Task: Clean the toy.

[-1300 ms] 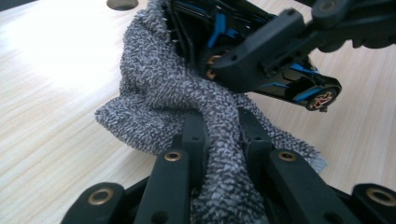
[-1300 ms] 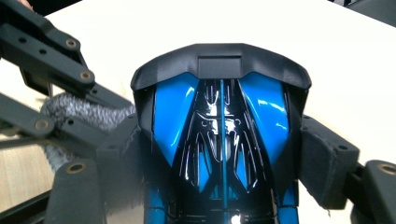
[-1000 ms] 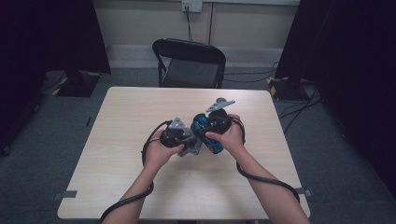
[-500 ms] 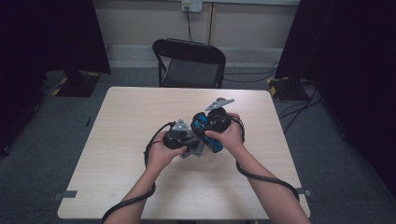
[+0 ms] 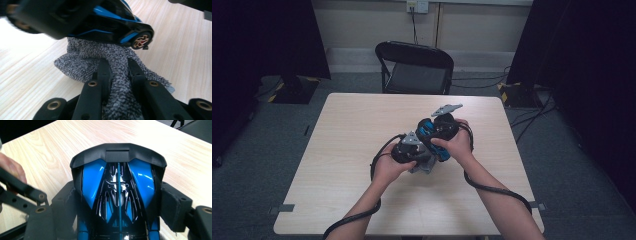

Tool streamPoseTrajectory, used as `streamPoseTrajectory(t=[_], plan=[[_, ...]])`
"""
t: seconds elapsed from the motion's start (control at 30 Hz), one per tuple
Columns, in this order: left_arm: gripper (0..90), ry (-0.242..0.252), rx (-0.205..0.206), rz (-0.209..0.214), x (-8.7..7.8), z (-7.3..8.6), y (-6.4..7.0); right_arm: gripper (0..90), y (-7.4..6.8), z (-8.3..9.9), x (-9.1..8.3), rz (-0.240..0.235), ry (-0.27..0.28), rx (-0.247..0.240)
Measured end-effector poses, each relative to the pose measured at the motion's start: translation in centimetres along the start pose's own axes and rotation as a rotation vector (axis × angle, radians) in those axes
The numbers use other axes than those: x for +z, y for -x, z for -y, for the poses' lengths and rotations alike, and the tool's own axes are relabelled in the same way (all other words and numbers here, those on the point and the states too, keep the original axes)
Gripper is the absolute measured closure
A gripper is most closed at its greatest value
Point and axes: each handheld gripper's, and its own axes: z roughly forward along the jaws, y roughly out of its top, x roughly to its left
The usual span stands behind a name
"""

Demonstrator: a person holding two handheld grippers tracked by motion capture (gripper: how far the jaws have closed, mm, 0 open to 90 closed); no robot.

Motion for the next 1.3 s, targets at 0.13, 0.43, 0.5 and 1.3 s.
streamPoseTrajectory(t=[0.13, 0.43, 0.5, 1.3], plan=[[76.3, -0.002, 0.003, 0.004, 0.2, -0.1, 0.2, 25.8, -0.1, -0.2, -0.1, 0.002, -0.001, -0.006], [76.3, -0.009, 0.014, 0.018, 0.8, 0.1, 0.8, 25.8, 0.0, -0.2, 0.1, 0.007, -0.005, 0.003], [76.3, -0.008, 0.019, 0.022, 0.9, 0.1, 0.9, 25.8, 0.0, -0.3, 0.1, 0.008, -0.004, 0.003], [76.2, -0.040, 0.084, 0.087, 2.1, 0.3, 3.2, 25.8, 1.2, -0.6, -0.4, 0.020, 0.002, 0.041]])
